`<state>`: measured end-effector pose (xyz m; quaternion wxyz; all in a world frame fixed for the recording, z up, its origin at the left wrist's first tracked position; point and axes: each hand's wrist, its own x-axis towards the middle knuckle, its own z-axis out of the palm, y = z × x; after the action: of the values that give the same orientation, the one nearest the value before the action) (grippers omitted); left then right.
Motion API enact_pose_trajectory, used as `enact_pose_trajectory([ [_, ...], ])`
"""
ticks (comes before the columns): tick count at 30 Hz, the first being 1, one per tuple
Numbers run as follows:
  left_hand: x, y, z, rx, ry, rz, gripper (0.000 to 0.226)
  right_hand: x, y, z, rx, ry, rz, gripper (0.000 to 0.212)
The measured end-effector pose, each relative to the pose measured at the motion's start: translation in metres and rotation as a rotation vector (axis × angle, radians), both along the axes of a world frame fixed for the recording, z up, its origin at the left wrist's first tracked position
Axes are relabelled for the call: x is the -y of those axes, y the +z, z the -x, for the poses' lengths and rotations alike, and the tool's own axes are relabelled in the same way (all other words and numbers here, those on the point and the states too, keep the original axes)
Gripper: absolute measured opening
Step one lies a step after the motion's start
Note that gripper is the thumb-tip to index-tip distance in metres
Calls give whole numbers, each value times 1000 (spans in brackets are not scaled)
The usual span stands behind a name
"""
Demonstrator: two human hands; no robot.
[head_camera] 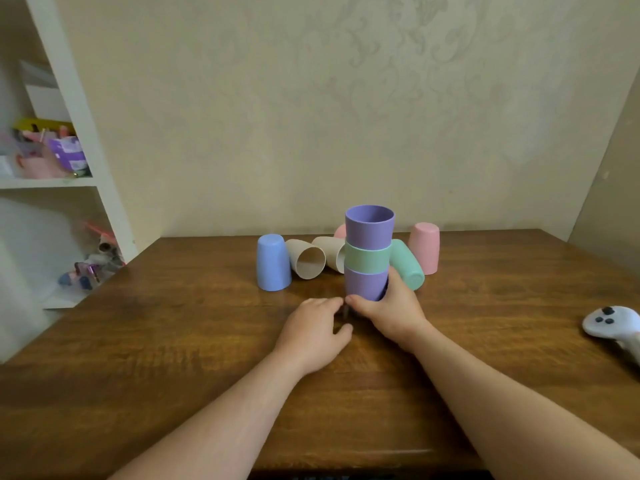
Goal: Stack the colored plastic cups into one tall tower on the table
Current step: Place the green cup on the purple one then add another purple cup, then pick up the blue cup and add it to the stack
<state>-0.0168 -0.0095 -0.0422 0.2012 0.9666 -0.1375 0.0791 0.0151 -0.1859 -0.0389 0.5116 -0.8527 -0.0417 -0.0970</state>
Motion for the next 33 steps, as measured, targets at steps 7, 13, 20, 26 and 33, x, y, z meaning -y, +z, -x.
enact_pose_trajectory([
  [7, -35, 44, -29, -37, -144, -267, 36, 1, -10, -7, 13, -29, 22, 69],
  [13, -68, 94, -78, 171, 11, -773, 68, 3, -7, -11, -25, 5, 5, 72],
  [20, -96, 74, -90, 174, 147, -1027, 97, 2, -7, -12, -27, -7, 15, 78],
  [26, -124, 69, -75, 247, 333, -903, 59, 2, -6, -11, -28, -4, 14, 73],
  [33, -131, 63, -65, -98, 399, -27, 86, 1, -6, -9, -20, -11, 21, 72],
])
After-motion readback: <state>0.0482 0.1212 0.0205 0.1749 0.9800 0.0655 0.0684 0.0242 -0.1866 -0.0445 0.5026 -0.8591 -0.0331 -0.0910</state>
